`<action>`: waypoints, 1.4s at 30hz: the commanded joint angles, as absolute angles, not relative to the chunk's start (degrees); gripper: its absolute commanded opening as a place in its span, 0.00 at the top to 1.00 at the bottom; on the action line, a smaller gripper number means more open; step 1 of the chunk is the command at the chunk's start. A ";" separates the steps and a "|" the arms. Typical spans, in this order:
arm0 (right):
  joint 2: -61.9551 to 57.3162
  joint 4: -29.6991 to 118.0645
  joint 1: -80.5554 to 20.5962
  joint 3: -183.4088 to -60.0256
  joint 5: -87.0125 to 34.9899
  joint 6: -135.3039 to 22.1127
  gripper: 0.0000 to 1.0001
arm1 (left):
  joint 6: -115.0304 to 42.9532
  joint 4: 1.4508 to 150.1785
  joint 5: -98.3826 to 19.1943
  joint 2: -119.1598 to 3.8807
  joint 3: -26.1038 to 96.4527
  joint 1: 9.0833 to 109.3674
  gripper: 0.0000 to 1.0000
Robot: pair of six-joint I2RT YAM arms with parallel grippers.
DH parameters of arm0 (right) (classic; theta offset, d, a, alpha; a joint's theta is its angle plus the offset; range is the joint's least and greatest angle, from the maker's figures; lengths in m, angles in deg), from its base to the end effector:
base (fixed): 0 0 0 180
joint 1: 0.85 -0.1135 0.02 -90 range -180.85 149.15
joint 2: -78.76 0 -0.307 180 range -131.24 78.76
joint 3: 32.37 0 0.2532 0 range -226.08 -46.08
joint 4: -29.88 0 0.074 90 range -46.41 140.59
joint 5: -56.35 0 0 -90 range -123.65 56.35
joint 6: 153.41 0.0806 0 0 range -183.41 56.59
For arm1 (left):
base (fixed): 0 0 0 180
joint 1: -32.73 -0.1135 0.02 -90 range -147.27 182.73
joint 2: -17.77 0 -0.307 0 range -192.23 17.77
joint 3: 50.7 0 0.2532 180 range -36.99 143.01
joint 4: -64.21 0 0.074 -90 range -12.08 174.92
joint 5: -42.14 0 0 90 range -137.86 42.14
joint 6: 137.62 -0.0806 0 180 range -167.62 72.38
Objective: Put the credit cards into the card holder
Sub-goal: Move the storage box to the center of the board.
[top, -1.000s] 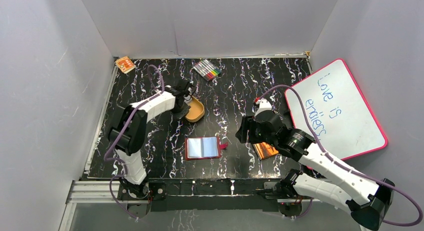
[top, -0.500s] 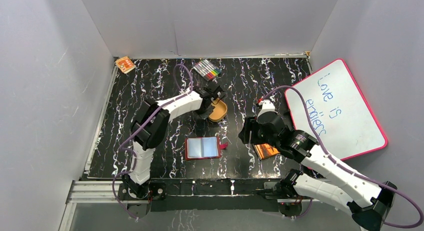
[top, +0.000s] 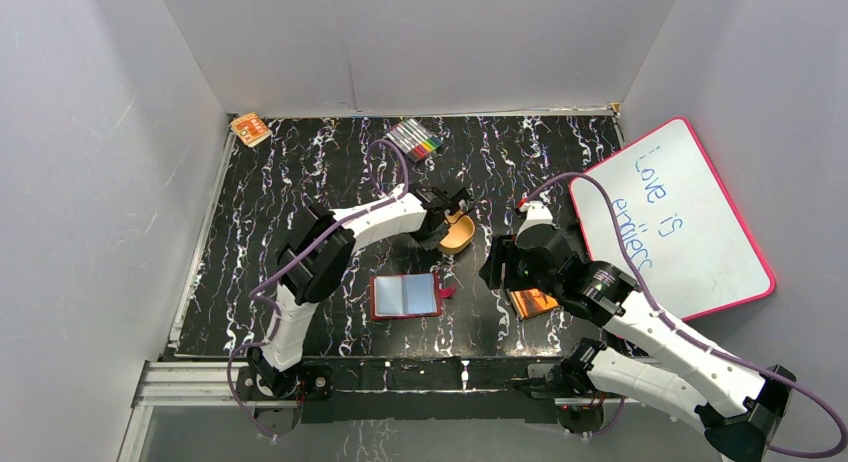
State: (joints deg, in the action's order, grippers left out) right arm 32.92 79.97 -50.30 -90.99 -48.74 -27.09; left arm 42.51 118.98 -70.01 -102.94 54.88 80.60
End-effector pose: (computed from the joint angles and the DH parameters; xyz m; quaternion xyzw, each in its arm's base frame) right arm 0.1289 0.1184 0.2977 -0.0437 0.8892 0.2132 0.4024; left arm 0.3394 -0.3299 0.1718 -0.3796 0.8893 -0.0921 0.2380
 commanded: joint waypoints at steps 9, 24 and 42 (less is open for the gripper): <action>32.38 78.77 -49.89 -93.94 -48.93 -25.80 0.32 | 42.06 120.31 -67.67 -98.75 50.86 82.21 0.55; 18.95 73.88 -49.25 -98.88 -51.16 -23.39 0.26 | 29.96 117.46 -70.40 -57.56 27.31 82.26 0.24; -6.01 61.04 -36.35 -101.19 -42.07 -12.45 0.26 | 19.83 123.28 -71.05 -15.43 5.12 82.30 0.23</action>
State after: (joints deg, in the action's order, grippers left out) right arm -2.58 64.78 -37.93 -97.61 -43.63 -13.98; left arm 21.11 120.20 -68.91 -16.82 6.95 82.09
